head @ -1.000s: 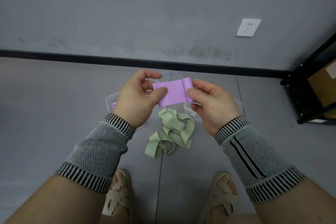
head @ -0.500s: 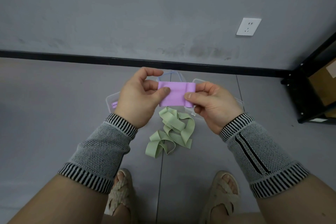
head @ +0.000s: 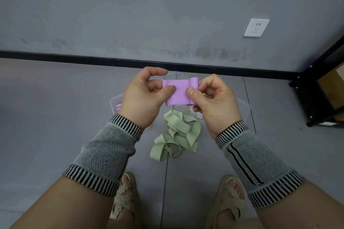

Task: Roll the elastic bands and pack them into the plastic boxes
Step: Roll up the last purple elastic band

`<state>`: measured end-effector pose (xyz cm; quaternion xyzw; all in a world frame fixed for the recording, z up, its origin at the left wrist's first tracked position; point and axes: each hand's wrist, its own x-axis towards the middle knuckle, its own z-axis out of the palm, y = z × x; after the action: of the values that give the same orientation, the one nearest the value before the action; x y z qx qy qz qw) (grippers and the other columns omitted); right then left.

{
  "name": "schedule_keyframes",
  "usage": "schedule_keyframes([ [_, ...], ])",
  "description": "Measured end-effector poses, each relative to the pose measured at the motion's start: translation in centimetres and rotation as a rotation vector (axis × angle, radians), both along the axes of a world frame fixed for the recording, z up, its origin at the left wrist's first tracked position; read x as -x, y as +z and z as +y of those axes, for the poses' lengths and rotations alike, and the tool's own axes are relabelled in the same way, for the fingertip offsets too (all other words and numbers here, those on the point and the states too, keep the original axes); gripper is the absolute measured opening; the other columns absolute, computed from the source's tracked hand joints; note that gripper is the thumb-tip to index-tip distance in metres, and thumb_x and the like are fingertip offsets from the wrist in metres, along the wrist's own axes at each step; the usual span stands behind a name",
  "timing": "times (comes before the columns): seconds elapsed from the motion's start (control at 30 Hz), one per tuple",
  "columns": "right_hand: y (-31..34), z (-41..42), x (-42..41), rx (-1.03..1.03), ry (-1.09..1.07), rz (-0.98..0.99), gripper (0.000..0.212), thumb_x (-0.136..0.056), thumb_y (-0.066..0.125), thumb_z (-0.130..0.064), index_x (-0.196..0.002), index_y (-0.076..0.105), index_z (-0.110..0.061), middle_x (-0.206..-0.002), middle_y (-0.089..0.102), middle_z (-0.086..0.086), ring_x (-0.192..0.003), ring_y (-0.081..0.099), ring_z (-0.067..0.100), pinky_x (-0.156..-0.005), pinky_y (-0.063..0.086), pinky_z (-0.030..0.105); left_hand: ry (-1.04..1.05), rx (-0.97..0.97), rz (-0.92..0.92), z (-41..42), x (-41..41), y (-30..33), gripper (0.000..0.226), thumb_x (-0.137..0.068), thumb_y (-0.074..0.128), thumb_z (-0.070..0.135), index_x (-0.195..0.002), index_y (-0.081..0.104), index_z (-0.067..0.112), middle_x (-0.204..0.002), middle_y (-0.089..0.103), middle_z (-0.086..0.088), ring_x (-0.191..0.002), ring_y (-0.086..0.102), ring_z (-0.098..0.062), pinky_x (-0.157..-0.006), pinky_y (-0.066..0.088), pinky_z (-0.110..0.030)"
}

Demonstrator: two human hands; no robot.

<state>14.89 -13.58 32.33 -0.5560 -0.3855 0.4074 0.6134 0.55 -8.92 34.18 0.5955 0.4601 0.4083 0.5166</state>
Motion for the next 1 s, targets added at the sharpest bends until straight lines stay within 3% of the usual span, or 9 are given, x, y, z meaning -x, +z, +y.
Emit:
schedule_keyframes([
  [0.1,0.1,0.0,0.3,-0.004,0.007,0.053,0.028,-0.080,0.070,-0.001,-0.066,0.051,-0.015,-0.062,0.057,-0.003,-0.057,0.054,0.010,-0.053,0.050,0.023,0.001,0.003,-0.020,0.1,0.1,0.0,0.027,-0.082,0.067,0.006,-0.100,0.057,0.022,-0.062,0.067,0.008,-0.060,0.061,-0.007,-0.058,0.048,-0.018],
  [0.23,0.2,0.1,0.1,0.038,0.084,0.254,0.028,-0.087,0.061,-0.002,-0.064,0.059,-0.016,-0.065,0.060,0.002,-0.063,0.059,0.017,-0.058,0.053,0.028,-0.002,-0.004,-0.025,0.3,0.5,0.0,0.026,-0.083,0.067,0.005,-0.100,0.056,0.023,-0.061,0.067,0.010,-0.059,0.061,-0.006,-0.060,0.049,-0.018],
  [0.43,0.1,0.2,-0.6,0.105,0.159,0.319,0.022,-0.084,0.057,0.010,-0.078,0.053,-0.011,-0.061,0.063,-0.002,-0.060,0.061,0.012,-0.061,0.055,0.026,-0.004,-0.011,-0.010,0.4,0.7,-0.1,0.027,-0.082,0.067,0.005,-0.101,0.056,0.022,-0.062,0.067,0.009,-0.057,0.060,-0.004,-0.057,0.046,-0.016],
  [0.67,-0.2,0.3,-0.7,0.165,0.252,0.356,0.028,-0.086,0.055,0.007,-0.111,0.061,-0.003,-0.080,0.064,0.005,-0.067,0.060,0.008,-0.062,0.050,0.018,-0.033,-0.020,0.016,0.0,0.4,0.0,0.029,-0.082,0.068,0.004,-0.100,0.056,0.022,-0.065,0.067,0.007,-0.056,0.062,-0.003,-0.054,0.047,-0.015],
  [0.83,-0.2,0.3,-0.8,0.184,0.224,0.235,0.018,-0.082,0.063,0.005,-0.094,0.063,-0.009,-0.073,0.064,0.004,-0.061,0.054,0.010,-0.057,0.040,0.022,-0.042,-0.005,0.006,0.0,0.1,-0.2,0.030,-0.081,0.068,0.002,-0.097,0.056,0.025,-0.066,0.067,0.005,-0.053,0.060,-0.006,-0.052,0.046,-0.016],
  [1.0,-0.2,0.2,-0.7,0.184,0.219,0.175,0.023,-0.075,0.072,0.002,-0.086,0.059,-0.013,-0.069,0.067,0.002,-0.060,0.057,0.014,-0.056,0.041,0.024,-0.057,0.002,0.011,-0.1,-0.1,-0.3,0.031,-0.081,0.068,0.002,-0.098,0.056,0.025,-0.062,0.067,0.008,-0.050,0.057,-0.005,-0.049,0.044,-0.016],
])
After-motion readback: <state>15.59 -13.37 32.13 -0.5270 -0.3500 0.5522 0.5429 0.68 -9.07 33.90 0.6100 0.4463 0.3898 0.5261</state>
